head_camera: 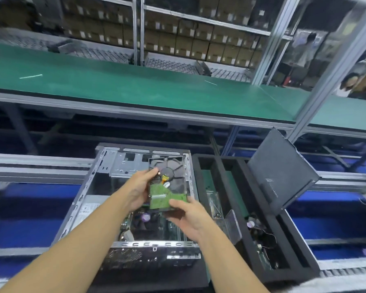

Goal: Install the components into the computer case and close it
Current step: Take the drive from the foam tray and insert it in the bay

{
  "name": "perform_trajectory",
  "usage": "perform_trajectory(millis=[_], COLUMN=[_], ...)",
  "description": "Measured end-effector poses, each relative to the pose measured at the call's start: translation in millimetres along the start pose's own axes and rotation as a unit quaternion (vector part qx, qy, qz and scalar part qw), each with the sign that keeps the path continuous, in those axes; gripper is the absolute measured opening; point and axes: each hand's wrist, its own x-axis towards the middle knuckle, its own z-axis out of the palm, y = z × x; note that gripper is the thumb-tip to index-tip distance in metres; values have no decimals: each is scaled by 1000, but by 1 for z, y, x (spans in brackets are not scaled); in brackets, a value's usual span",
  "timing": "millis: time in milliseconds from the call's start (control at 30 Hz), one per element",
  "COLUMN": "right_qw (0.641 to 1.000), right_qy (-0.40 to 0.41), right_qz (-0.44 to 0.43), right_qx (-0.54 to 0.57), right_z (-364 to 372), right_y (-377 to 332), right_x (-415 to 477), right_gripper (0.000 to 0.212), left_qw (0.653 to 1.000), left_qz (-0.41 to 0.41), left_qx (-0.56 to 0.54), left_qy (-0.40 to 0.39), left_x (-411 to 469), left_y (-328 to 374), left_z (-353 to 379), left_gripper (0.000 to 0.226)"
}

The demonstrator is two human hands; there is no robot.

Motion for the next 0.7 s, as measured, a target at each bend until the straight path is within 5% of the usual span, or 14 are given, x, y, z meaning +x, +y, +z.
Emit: perform_trajectory(millis=[167, 300, 433, 700], right_qw=[992, 990, 991, 993], right_qy=[-7, 21, 47, 58], right_qz=[128, 127, 85, 67], right_qx=[-11, 51, 97, 77], right_z=[7, 4, -3, -6], right_y=[20, 26, 27, 33], right_x=[-3, 3, 11, 21], right_gripper=[20, 26, 28, 34], left_qw=[985, 977, 984, 992], left_qz=[-124, -189, -157, -97], left_qx=[101, 99, 73, -10], left_qy=[70, 10, 30, 80], left_x=[0, -2, 7, 13], left_y=[-21, -39, -50, -65], left_z=[-21, -23, -7, -9], left_gripper=[32, 13, 3, 42])
